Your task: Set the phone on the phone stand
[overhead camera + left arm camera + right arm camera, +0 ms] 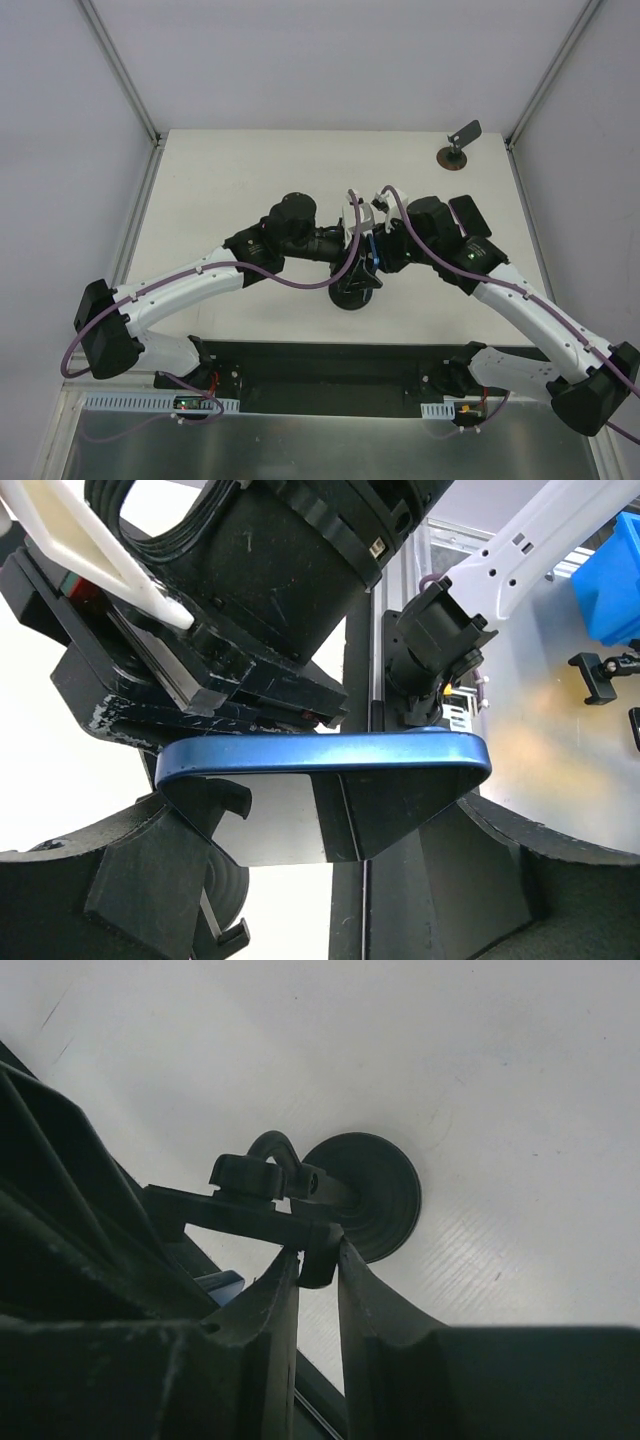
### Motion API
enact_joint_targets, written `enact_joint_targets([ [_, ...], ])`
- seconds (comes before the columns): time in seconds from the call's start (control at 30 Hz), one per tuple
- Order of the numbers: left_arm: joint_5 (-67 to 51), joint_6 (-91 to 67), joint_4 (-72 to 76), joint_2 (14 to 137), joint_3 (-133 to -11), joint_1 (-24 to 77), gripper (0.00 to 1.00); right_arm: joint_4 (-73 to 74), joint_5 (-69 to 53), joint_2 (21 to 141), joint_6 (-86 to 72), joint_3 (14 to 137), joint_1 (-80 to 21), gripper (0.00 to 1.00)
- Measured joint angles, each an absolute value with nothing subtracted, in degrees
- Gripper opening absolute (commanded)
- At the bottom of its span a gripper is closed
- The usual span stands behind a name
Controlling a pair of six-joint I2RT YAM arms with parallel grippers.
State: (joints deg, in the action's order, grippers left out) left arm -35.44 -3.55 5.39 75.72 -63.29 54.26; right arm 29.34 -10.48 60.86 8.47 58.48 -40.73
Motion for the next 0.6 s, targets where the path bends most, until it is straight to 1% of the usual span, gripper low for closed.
enact_joint_targets([
  [0.27,-30.85,-4.71,4.19,75.72,-63.22,54.30,0.00,29.32,-12.05,61.84,7.97,58.50,-39.70,0.01],
  [0.6,-16.67,-6.63,5.50,74.63,-59.70,56.88,0.00,27.83,-11.86,62.26,3.92,58.50,-39.57,0.01],
])
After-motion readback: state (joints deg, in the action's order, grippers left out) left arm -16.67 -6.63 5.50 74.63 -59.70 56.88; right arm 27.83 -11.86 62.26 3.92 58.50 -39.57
